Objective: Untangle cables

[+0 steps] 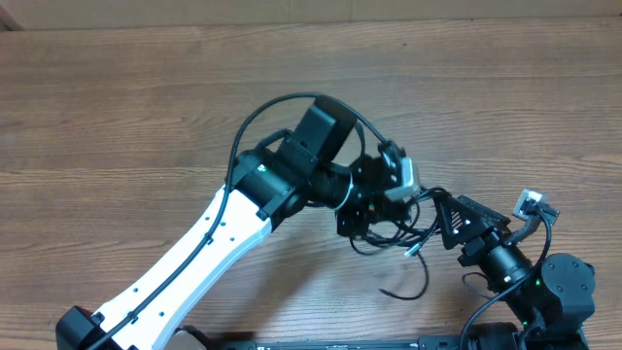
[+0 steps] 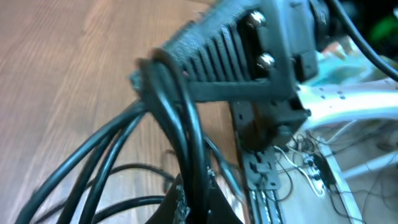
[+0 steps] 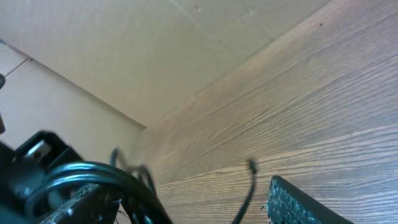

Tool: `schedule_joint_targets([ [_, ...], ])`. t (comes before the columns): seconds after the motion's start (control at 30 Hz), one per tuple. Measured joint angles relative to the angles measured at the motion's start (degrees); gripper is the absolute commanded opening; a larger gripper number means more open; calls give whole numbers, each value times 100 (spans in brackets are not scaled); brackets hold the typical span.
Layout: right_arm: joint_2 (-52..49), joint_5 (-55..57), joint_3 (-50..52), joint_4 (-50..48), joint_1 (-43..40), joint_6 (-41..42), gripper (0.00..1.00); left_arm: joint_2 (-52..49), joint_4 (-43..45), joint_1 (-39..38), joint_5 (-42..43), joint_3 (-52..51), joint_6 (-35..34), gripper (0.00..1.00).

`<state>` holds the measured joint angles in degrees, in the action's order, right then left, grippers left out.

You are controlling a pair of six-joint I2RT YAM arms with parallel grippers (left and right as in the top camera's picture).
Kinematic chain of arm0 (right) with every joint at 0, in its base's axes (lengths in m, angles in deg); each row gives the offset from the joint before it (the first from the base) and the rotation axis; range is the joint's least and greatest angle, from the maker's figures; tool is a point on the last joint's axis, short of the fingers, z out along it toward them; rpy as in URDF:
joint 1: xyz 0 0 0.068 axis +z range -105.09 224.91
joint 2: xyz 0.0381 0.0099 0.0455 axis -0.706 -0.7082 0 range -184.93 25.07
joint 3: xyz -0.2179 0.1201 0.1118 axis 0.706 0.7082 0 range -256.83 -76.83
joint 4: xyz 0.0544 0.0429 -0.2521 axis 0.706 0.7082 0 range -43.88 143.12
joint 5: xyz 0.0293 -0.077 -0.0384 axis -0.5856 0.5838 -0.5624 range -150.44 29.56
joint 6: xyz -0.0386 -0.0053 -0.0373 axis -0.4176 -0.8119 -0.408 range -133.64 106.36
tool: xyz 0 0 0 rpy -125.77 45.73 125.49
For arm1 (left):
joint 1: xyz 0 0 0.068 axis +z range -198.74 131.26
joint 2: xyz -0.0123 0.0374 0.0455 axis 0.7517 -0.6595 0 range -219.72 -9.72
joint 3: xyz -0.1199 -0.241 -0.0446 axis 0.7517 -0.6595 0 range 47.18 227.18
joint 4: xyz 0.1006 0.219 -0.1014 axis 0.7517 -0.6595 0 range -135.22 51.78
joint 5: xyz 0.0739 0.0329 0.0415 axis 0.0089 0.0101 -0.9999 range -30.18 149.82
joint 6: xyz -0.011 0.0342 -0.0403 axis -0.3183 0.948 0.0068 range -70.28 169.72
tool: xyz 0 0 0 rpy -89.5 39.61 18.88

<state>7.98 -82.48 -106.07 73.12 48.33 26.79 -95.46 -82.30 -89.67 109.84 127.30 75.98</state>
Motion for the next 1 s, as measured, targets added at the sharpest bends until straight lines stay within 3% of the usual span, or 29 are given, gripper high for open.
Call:
schedule_joint_targets([
  [0.53,4,-2,0,4,9,-17,74,0,-481,-404,317,9,592,4],
  [1.0,11,63,0,249,11,-24,75,-2,-778,-710,31,9,979,4],
])
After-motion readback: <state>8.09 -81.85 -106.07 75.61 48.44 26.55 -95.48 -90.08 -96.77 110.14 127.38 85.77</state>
